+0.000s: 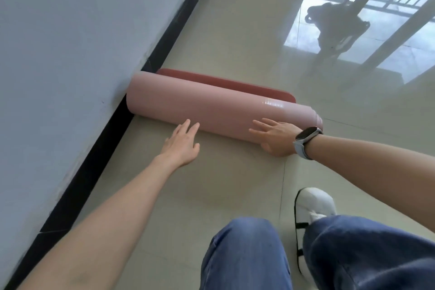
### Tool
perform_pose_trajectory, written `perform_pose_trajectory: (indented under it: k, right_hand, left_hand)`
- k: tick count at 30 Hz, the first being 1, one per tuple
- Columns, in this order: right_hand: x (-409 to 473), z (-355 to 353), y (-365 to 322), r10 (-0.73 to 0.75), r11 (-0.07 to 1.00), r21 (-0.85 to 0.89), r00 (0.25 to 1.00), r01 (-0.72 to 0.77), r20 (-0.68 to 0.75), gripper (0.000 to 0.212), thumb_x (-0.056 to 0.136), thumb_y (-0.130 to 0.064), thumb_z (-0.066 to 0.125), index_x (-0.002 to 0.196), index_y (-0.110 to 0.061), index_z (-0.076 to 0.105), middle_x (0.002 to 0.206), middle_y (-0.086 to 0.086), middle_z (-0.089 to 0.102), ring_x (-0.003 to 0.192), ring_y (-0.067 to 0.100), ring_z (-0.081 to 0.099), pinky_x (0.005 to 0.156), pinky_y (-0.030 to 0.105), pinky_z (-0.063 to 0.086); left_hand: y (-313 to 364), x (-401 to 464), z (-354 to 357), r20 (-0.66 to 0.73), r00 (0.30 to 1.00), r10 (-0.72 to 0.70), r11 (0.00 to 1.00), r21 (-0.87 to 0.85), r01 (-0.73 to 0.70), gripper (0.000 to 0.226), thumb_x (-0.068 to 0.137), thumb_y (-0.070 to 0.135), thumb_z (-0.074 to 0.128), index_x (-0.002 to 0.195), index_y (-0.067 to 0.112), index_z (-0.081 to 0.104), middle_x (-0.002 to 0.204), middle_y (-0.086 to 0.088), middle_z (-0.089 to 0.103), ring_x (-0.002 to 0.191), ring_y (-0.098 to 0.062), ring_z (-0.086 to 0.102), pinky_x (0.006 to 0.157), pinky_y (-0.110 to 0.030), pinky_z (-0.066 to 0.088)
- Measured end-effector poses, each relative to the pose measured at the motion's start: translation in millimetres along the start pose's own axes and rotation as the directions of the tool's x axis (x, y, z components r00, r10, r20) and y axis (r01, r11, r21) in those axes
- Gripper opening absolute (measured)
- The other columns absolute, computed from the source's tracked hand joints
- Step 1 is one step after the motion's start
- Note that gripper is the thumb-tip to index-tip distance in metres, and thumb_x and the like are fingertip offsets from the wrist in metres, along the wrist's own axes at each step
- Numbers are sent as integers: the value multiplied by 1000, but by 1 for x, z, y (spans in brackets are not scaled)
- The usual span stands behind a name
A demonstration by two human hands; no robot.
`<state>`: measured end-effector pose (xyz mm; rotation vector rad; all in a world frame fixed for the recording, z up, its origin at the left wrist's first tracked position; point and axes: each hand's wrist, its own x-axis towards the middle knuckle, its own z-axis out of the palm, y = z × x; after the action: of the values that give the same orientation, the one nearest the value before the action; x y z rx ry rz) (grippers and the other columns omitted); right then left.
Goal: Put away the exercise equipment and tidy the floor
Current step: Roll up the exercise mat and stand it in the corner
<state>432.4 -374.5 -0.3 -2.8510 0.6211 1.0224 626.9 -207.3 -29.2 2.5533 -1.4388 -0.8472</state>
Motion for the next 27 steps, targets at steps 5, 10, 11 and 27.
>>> perform_pose_trajectory:
  k: [5,10,11,27]
  right_hand:
    - [22,13,18,-75,997,-33,997,76,27,58,96,-29,32,147,-26,5,158,1,-6,145,22,-3,117,46,14]
    - [53,43,37,-100,993,-69,994,97,-43,69,94,-37,37,148,-15,0,157,4,-14,144,29,-12,113,59,11]
    - [59,46,45,-118,992,-67,987,111,-107,73,91,-40,44,147,-13,5,157,7,-9,144,32,-5,110,62,14]
    - [161,-6,250,26,726,682,988,86,-152,90,79,-55,59,146,-32,5,157,-3,5,145,16,3,118,47,9]
  left_hand:
    - [24,20,8,29,1000,-10,1000,19,9,60,95,25,40,148,23,13,159,1,3,146,-19,7,115,-42,24]
    - [48,52,29,76,997,-13,995,98,6,65,94,24,41,149,27,6,159,3,-7,147,-19,-3,114,-41,23]
    - [54,61,34,66,998,1,991,133,-10,68,93,24,43,149,29,4,158,3,-11,147,-20,-6,115,-43,20]
    - [134,223,13,-77,997,6,946,324,19,105,70,68,58,144,41,-10,156,3,-20,144,-27,-20,112,-60,-6]
